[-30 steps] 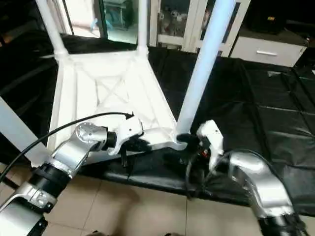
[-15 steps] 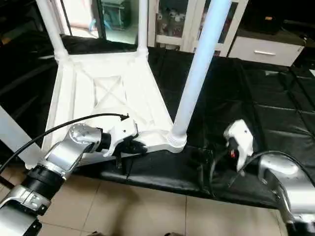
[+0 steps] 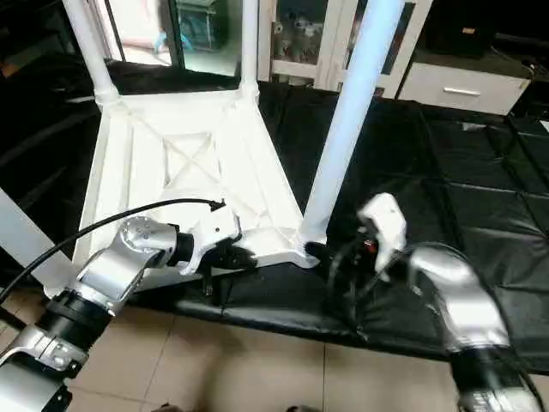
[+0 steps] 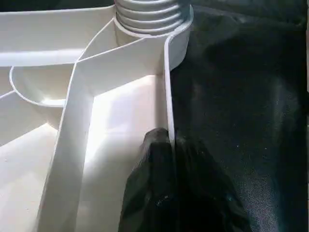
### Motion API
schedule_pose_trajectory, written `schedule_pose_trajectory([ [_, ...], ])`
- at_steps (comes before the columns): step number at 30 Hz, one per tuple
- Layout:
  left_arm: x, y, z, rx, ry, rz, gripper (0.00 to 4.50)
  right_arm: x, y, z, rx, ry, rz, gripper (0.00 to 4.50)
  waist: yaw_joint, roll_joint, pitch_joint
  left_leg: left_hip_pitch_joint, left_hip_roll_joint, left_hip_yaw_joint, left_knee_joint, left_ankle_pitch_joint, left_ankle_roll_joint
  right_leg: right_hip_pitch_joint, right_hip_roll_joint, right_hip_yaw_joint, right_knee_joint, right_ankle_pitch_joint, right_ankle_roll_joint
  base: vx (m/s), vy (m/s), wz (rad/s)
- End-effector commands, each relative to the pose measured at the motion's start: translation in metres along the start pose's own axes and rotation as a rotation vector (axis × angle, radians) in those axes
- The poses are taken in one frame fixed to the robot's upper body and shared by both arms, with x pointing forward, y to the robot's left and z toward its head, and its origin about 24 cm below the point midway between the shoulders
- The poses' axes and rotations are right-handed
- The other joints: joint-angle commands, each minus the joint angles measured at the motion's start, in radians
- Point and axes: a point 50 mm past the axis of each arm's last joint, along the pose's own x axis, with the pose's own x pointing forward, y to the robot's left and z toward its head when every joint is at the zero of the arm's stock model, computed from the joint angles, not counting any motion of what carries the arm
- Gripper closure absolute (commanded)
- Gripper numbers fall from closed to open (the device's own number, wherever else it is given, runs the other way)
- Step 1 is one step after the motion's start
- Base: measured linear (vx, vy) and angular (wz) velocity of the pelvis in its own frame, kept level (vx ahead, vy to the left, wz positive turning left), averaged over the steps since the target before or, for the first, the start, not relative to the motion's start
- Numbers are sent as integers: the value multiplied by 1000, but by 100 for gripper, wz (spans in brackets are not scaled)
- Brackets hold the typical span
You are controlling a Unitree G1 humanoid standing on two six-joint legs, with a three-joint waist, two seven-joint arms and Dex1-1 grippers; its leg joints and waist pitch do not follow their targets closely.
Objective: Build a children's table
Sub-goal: Rotate leg to tighten
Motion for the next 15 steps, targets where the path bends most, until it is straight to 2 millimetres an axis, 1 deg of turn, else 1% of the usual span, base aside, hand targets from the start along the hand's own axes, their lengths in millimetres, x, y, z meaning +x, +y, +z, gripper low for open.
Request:
schedule_pose_trajectory([
  [1, 5, -7, 15, 13, -109, -42, 450, -1, -5, -2, -15, 23, -36, 20, -2, -26, -64, -1, 34, -10, -65, -82, 113, 57, -47, 40, -54, -190, -238, 0, 0, 0],
  [2, 5, -7, 15, 13, -109, -42, 450, -1, -5, -2, -16, 24, -35, 38, -1, -24, -63, -1, 34, -10, -66, -88, 117, 58, -47, 40, -55, -202, -238, 0, 0, 0],
  [5, 5, -7, 15, 13, -108, -39, 450, 2, -5, -3, -22, 27, -8, 46, -2, -25, -64, -1, 35, -10, -66, -105, 114, 57, -49, 39, -58, -232, -234, 0, 0, 0],
  [6, 5, -7, 15, 13, -108, -38, 450, 3, -4, -3, -26, 28, 1, 69, -3, -25, -63, 0, 35, -11, -66, -111, 112, 56, -48, 39, -59, -240, -231, 0, 0, 0],
  [9, 5, -6, 15, 13, -107, -38, 450, 3, -5, -5, -30, 29, 14, 82, -3, -25, -65, -1, 35, -11, -65, -102, 115, 57, -47, 39, -56, -221, -237, 0, 0, 0],
  [10, 5, -6, 15, 13, -106, -38, 450, 3, -5, -6, -31, 30, 21, 89, -2, -22, -65, 0, 35, -11, -65, -98, 118, 58, -48, 39, -55, -213, -240, 0, 0, 0],
  [13, 5, -6, 15, 15, -103, -38, 450, 4, -5, -8, -31, 34, 35, 122, -3, -23, -66, -1, 35, -10, -65, -100, 120, 58, -48, 39, -55, -212, -246, 0, 0, 0],
  [14, 5, -5, 15, 16, -101, -38, 450, 4, -4, -8, -31, 34, 41, 122, -3, -23, -66, 0, 35, -10, -64, -100, 120, 58, -48, 39, -55, -212, -245, 0, 0, 0],
  [15, 5, -5, 15, 16, -101, -38, 450, 4, -4, -9, -31, 34, 42, 131, -2, -23, -67, 0, 35, -10, -64, -96, 122, 58, -48, 39, -54, -206, -247, 0, 0, 0],
])
